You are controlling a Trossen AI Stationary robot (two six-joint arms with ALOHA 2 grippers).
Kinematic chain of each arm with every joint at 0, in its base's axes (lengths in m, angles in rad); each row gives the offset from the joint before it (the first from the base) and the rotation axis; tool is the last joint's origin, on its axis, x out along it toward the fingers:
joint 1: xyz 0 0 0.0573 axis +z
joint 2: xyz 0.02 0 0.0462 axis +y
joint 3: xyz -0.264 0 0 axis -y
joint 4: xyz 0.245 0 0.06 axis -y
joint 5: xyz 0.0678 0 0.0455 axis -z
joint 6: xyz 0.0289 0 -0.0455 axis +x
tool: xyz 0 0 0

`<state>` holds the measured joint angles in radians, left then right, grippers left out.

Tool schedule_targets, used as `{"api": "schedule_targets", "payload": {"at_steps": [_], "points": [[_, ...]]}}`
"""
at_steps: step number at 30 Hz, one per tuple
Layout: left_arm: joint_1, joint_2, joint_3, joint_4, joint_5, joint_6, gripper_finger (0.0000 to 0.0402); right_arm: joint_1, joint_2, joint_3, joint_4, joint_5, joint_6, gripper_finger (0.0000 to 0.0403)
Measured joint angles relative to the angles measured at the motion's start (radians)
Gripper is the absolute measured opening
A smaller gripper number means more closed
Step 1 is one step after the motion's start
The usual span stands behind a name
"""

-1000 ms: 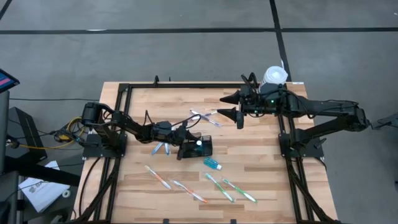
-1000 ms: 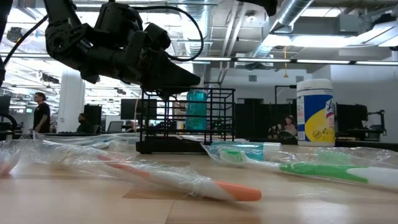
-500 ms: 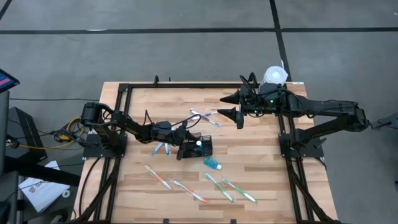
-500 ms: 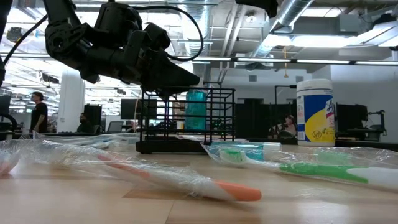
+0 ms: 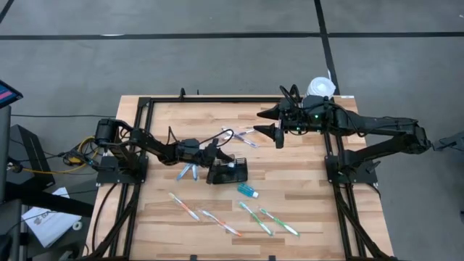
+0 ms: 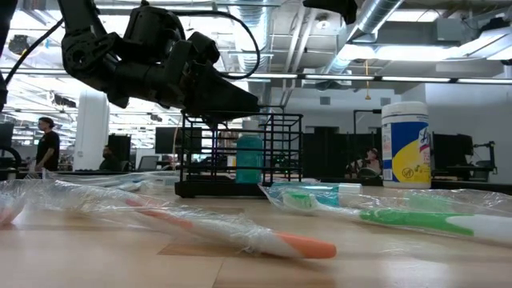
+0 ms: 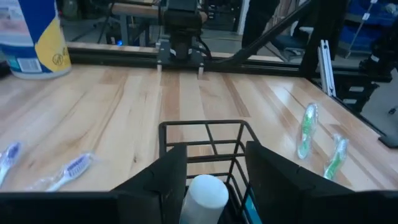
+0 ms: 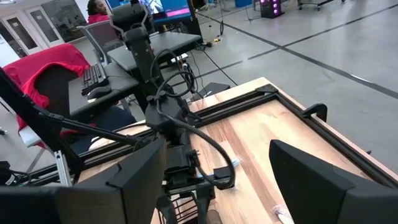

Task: Pick & Place toothbrushing station
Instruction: Put the blue mouthwash into the mesh organizer

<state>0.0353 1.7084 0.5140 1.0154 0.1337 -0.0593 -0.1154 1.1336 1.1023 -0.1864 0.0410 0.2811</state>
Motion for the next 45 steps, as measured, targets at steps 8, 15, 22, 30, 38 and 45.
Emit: {"api": "schedule_targets", "payload": {"at_steps": [8, 15, 22, 30, 38, 45], "points": [[0.000, -0.034, 0.007, 0.067, -0.001, -0.033, 0.0159, 0.000, 0.000, 0.000, 0.006, -0.010, -0.004, 0.0275], [0.009, -0.283, 0.052, 0.072, -0.001, -0.027, 0.0158, -0.013, -0.008, 0.000, 0.051, -0.018, -0.006, 0.0275], [0.114, -0.570, 0.079, 0.021, -0.002, -0.044, 0.0158, -0.020, -0.012, 0.000, 0.219, -0.016, -0.079, 0.0275], [0.241, -0.793, 0.078, -0.753, 0.001, -0.210, 0.0154, -0.031, -0.011, 0.000, 0.237, -0.014, -0.063, 0.0275], [0.245, -0.917, 0.077, -0.945, -0.002, -0.323, 0.0127, -0.027, -0.011, 0.000, 0.240, -0.015, -0.019, 0.0275], [0.168, -0.934, 0.079, -0.992, 0.123, -0.514, 0.0120, 0.023, -0.011, 0.000, 0.057, -0.031, 0.055, 0.0275]]}}
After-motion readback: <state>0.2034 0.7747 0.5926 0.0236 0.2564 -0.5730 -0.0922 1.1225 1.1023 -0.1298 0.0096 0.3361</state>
